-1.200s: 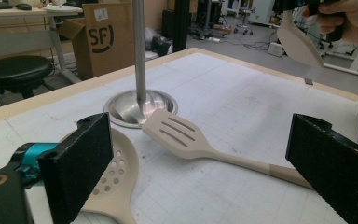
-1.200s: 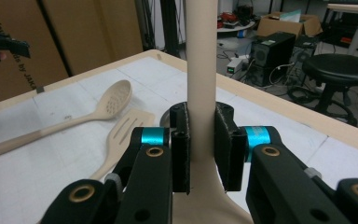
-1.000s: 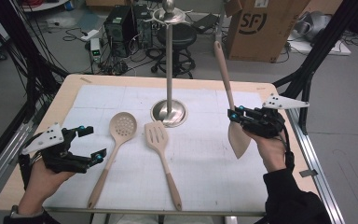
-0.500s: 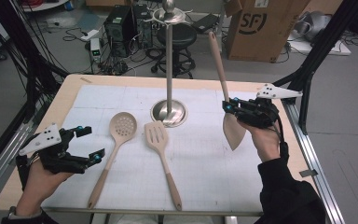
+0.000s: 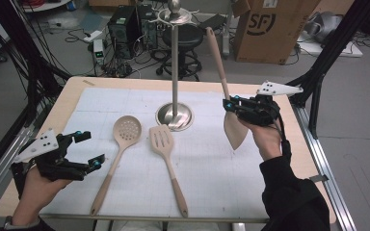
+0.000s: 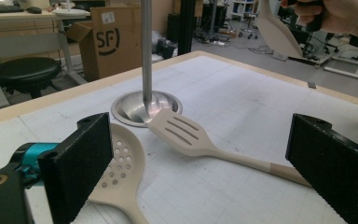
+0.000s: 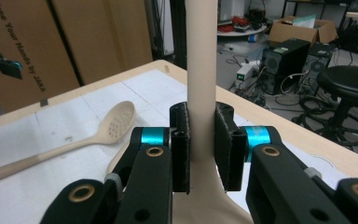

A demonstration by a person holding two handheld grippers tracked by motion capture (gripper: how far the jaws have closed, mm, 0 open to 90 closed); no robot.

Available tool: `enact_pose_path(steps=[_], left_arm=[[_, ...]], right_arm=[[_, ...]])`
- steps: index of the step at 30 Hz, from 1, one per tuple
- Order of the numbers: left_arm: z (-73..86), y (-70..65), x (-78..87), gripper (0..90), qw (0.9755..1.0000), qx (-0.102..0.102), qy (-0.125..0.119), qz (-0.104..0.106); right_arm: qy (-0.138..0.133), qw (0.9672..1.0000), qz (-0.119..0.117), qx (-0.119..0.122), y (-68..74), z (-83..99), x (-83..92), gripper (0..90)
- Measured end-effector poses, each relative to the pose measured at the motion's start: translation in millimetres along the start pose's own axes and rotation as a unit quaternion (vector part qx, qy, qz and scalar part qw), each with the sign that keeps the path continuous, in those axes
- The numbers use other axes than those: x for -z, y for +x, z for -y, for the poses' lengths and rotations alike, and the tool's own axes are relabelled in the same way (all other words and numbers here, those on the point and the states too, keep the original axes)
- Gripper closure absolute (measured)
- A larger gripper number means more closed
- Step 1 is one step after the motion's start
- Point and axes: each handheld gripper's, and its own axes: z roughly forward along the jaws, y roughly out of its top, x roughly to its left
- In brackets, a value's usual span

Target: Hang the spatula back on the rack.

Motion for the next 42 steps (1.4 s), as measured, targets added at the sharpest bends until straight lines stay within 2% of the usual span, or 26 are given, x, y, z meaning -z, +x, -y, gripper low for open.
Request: enact_pose_path(steps=[22,42], left_arm=[[1.0,1.6,11.4,7.8,0.9999,0.003,-0.005,-0.011],[1.5,1.6,15.3,7.8,0.9999,0.004,-0.007,-0.015]], right_arm=[[0.006,1.0000,0.000,0.000,-3.8,-12.2,-19.5,78.8],[0.006,1.0000,0.000,-0.001,-5.5,-15.6,-26.6,78.8]])
